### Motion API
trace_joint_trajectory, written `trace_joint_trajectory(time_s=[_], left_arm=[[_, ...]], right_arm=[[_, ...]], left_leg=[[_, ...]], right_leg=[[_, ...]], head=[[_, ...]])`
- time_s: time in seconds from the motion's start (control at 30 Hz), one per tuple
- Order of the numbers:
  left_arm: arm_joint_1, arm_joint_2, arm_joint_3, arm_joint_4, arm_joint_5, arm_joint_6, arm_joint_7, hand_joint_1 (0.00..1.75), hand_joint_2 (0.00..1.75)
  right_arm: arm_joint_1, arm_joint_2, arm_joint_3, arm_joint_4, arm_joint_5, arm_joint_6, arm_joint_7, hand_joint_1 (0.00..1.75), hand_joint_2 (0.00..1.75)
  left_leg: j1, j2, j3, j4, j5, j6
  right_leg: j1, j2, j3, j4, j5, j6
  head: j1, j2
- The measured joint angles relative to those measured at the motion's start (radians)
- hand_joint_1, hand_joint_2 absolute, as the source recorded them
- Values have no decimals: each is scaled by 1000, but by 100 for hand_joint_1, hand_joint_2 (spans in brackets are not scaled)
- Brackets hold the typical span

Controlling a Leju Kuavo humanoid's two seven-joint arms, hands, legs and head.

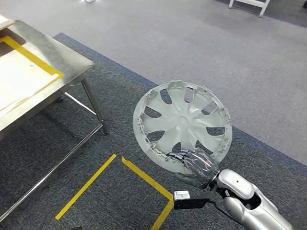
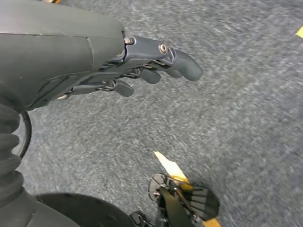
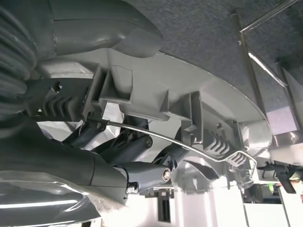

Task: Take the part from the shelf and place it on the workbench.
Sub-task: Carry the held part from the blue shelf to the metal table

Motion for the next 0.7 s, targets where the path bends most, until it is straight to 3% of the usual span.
trace_joint_trajectory(time_s=[0.07, 0.13, 0.17, 0.2, 0.23, 0.3, 0.33, 0.4, 0.43, 0.47, 0.5, 0.53, 0.6, 0.67, 0.7], left_arm=[[1, 0, 4, 0, -15, -2, -1, 0, 175], [1, -1, 6, 0, -30, -6, -8, 0, 175], [2, -2, 7, 0, -38, -9, -13, 0, 175], [5, -2, 8, 0, -46, -12, -19, 0, 175], [8, -3, 9, 0, -55, -14, -24, 0, 175], [15, -5, 10, 0, -72, -19, -30, 0, 175], [17, -6, 10, 0, -81, -22, -32, 0, 175], [22, -7, 9, 0, -95, -28, -34, 0, 175], [25, -8, 9, 0, -100, -30, -34, 0, 175], [27, -8, 9, 0, -103, -31, -34, 0, 175], [28, -9, 9, 0, -107, -32, -35, 0, 175], [28, -8, 9, 0, -111, -33, -35, 0, 175], [26, -7, 8, 0, -123, -41, -35, 0, 175], [28, -2, 6, 0, -134, -53, -35, 0, 175], [31, 1, 6, 0, -138, -58, -35, 0, 175]], right_arm=[[54, -12, -21, -25, 14, -25, 9, 175, 175], [123, -27, -47, -57, 32, -51, 20, 175, 175], [162, -35, -63, -78, 42, -61, 28, 175, 175], [203, -45, -81, -101, 51, -71, 37, 175, 175], [247, -57, -101, -128, 58, -81, 46, 175, 175], [325, -81, -137, -178, 70, -101, 63, 175, 175], [358, -92, -152, -201, 77, -112, 72, 175, 175], [412, -106, -174, -243, 90, -131, 89, 175, 175], [432, -111, -182, -261, 94, -137, 95, 175, 175], [449, -115, -188, -277, 97, -140, 100, 175, 175], [462, -119, -194, -290, 99, -142, 104, 175, 175], [477, -122, -198, -302, 101, -146, 110, 175, 175], [515, -131, -206, -327, 111, -164, 131, 175, 175], [557, -147, -210, -358, 120, -199, 160, 175, 175], [575, -157, -211, -373, 122, -216, 174, 175, 175]], left_leg=[[5, -22, 4, -4, -1, 10], [5, -49, 5, -3, -3, 16], [5, -65, 7, -3, -5, 17], [5, -81, 9, -2, -6, 17], [6, -97, 13, -1, -9, 16], [5, -124, 14, 5, -15, 9], [5, -134, 12, 8, -17, 4], [6, -152, 5, 9, -17, -6], [7, -160, 5, 7, -16, -11], [6, -155, 5, 9, -18, -16], [5, -134, 1, 22, -29, -22], [3, -104, -11, 53, -49, -27], [6, -47, -59, 167, -111, -37], [11, -33, -101, 265, -147, -43], [13, -30, -99, 268, -138, -44]], right_leg=[[-3, 65, -50, 100, -50, 4], [-4, 91, -126, 228, -91, 7], [-4, 95, -152, 259, -88, 7], [-4, 97, -158, 251, -65, 7], [-5, 103, -145, 202, -24, 6], [-9, 141, -94, 71, 48, 3], [-11, 162, -73, 25, 64, 0], [-12, 179, -55, -4, 61, -5], [-12, 171, -53, -7, 60, -10], [-13, 161, -48, -11, 61, -14], [-14, 149, -43, -14, 60, -21], [-16, 135, -38, -17, 59, -27], [-13, 103, -28, -18, 52, -36], [-11, 69, -20, -18, 46, -38], [-11, 55, -17, -18, 43, -37]], head=[[4, 0], [4, 0], [4, 0], [4, 0], [4, 0], [5, 0], [4, 0], [4, 0], [3, 0], [4, 0], [1, 0], [-2, 0], [-7, 0], [-7, 0], [-7, 0]])
